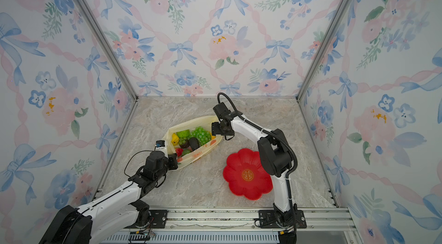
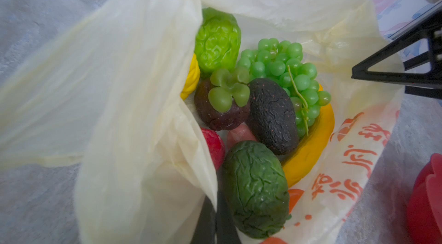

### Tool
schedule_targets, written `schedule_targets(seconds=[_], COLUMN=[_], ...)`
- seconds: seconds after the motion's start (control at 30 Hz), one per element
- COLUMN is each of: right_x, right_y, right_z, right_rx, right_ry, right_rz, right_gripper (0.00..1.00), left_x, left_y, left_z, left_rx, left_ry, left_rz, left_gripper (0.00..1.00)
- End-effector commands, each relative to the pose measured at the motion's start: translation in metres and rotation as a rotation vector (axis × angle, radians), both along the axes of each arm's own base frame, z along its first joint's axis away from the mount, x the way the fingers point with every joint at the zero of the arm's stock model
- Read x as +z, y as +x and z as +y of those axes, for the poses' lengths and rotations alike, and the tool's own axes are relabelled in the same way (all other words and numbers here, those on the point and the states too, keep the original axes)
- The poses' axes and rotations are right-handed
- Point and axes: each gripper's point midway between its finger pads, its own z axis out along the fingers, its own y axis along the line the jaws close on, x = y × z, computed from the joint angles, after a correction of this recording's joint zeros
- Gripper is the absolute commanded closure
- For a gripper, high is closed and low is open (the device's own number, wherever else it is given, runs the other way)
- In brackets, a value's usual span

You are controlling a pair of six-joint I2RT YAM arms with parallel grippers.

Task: Take fruits out of the plastic bag
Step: Move the plastic bag to the center of the table.

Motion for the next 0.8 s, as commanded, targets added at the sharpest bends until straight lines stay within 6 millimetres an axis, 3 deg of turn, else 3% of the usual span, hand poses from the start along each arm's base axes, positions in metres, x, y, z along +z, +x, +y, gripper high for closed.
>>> schedule_targets(seconds=[0.0,0.13,0.27,0.57,0.77], right_x=[0.002,0.009,0.017,0.028,0.019], right_y=[0.003,0.010,0.011,-0.006,-0.024], right_z=[0.001,-0.015,-0.039,-0.099,-0.124], right_rx=[-0.015,-0.084,-0.155,-0.290,-0.360], right_ry=[0.020,0.062,0.111,0.143,0.143], right_rz=[0.017,-0.015,-0.043,-0.084,-0.077], right_gripper=[0.44,0.73,0.87,0.96,0.98], left_x=[-0.002,-0.002,-0.002,0.019,0.014], left_y=[0.000,0.004,0.014,0.052,0.048], left_z=[-0.004,-0.007,-0.015,-0.063,-0.064], left_rx=[-0.029,-0.034,-0.047,-0.127,-0.118], left_ry=[0.015,0.025,0.020,0.043,0.081], left_rz=[-0.007,-0.002,0.017,0.004,0.003], left_gripper=[1.00,1.00,1.00,1.00,1.00])
